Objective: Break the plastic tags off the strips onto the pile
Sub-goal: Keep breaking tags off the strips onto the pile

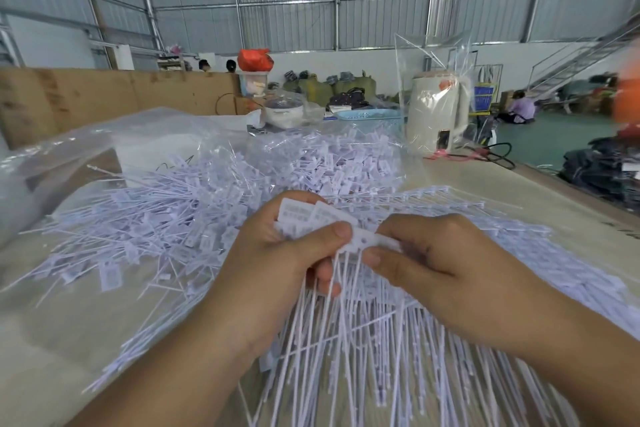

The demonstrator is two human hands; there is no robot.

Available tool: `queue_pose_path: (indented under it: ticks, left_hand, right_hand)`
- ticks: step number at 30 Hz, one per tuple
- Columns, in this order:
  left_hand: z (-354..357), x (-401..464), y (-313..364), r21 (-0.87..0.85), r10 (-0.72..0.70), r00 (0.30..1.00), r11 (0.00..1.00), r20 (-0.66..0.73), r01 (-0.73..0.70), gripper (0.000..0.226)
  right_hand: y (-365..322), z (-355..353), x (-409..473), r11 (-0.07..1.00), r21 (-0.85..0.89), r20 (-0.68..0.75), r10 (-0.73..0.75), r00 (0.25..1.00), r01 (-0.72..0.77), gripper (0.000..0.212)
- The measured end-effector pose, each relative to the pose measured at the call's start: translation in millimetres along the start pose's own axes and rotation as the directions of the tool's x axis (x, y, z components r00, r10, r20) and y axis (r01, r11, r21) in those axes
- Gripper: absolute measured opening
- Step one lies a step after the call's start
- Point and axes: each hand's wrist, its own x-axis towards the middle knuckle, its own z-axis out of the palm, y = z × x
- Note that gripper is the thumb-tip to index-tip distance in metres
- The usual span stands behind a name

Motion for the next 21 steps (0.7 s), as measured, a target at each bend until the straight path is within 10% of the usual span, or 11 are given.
queue_pose_path:
  ticks: [12, 16, 21]
  left_hand:
    - [5, 1, -1, -0.369, -0.209, 0.965, 0.919, -0.156, 0.139, 0.014]
    - [-1, 5, -3, -0.287, -0.189, 0.970, 0.948, -0.156, 0.138, 0.019]
    - [4, -3, -6, -0.016, -0.088, 0.996, 0.996, 0.023, 0.088, 0.016]
  right_hand:
    - [-5, 6, 5, 0.999, 0.033, -0.528, 0.032, 0.848, -0.018, 0.040]
    - [-2, 4, 0, 0.998, 0.060, -0.261, -0.004, 0.965, 0.020, 0.028]
    - [-3, 12, -2, 0.986, -0.160, 0.091, -0.028, 0.995, 0.042, 0.067]
